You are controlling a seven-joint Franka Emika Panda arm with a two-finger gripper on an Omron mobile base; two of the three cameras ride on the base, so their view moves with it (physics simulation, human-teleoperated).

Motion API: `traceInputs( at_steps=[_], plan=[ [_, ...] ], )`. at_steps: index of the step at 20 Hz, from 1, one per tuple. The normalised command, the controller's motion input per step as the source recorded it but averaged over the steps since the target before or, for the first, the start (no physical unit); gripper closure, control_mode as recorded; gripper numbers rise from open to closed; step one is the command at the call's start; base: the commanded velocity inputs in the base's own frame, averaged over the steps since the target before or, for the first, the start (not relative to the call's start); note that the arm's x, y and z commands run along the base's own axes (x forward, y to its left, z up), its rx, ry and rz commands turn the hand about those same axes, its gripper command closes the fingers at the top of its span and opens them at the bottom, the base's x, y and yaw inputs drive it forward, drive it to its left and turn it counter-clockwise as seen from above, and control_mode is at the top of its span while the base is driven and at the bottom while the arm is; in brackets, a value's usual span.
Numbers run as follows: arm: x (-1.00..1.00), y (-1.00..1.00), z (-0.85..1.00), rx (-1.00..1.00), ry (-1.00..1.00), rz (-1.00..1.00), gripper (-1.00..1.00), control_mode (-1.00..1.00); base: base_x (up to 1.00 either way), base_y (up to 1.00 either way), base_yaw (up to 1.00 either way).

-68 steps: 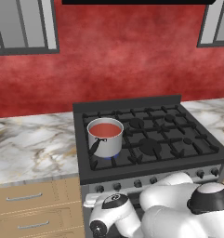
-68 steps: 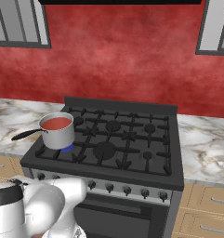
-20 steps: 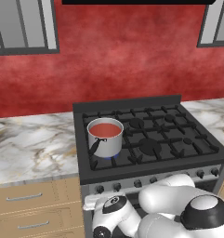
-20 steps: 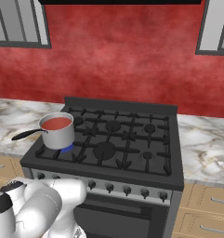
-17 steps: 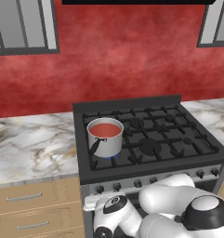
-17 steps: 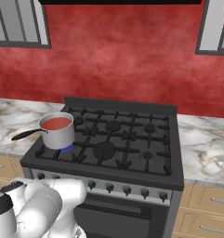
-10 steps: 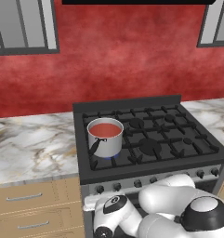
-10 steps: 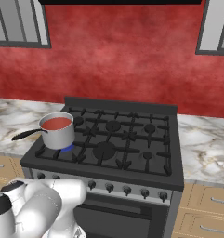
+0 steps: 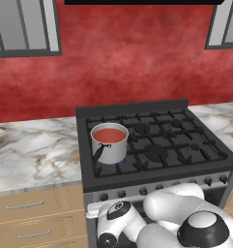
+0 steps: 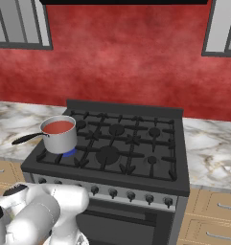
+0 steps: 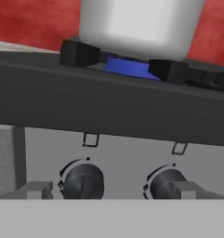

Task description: Wait until the marinara sauce is simmered to a deep red color and then turn off the stove.

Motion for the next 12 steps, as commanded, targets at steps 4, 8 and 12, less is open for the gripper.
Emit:
traceInputs(
  at_steps=[4,8,12],
  plan=[
    [0.00,0.08,-0.10,0.00,0.00,0.00,-1.00,-1.00,0.00,0.00,0.00],
    [0.00,0.05,-0.16,0.00,0.00,0.00,-1.00,-1.00,0.00,0.00,0.00],
    [0.06,0.00,-0.07,0.00,0.00,0.00,-1.00,-1.00,0.00,0.00,0.00]
  ],
)
